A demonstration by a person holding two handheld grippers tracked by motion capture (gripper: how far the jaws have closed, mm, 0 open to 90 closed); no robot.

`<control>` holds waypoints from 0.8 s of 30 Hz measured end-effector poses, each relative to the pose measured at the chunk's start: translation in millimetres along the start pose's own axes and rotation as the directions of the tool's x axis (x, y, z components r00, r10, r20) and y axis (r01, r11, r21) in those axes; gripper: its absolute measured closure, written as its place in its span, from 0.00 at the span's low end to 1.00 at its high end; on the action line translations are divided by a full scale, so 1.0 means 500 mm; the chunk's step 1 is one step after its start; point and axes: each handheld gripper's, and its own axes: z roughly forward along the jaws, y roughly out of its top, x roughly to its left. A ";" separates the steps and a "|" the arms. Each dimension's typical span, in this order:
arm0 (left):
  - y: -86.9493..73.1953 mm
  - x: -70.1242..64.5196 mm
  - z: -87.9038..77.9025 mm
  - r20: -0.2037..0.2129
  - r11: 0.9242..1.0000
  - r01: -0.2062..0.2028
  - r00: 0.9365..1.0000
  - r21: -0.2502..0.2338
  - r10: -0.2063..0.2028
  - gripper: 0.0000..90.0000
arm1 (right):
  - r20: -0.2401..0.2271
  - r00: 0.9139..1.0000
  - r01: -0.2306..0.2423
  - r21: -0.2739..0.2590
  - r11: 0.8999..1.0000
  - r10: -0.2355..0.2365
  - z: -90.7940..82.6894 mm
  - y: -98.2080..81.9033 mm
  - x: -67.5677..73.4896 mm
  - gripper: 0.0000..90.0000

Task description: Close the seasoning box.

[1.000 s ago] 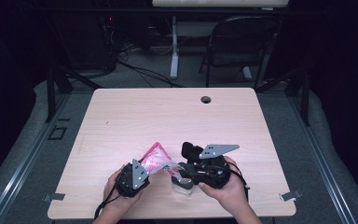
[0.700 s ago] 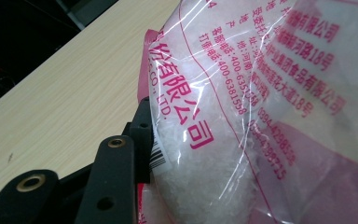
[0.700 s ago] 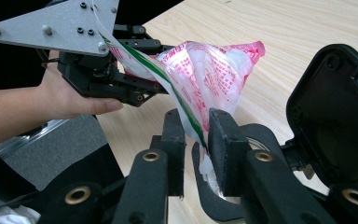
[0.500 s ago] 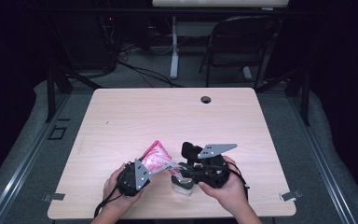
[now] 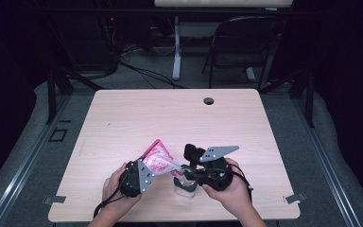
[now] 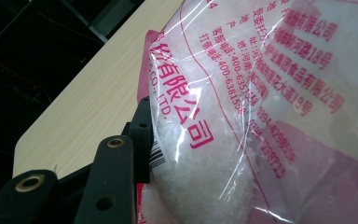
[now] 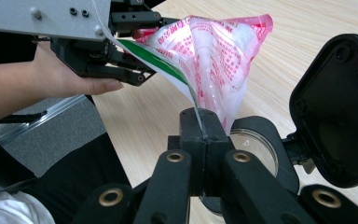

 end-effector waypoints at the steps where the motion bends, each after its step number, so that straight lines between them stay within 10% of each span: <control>1: 0.001 0.001 0.000 -0.002 1.000 -0.001 1.000 -0.004 0.001 0.65 | 0.005 1.000 0.001 0.000 1.000 -0.001 0.000 0.000 0.000 1.00; 24: 0.009 0.002 -0.002 0.002 0.998 -0.053 0.999 -0.017 0.053 0.66 | 0.053 0.999 0.011 -0.017 1.000 -0.010 -0.016 0.003 0.003 1.00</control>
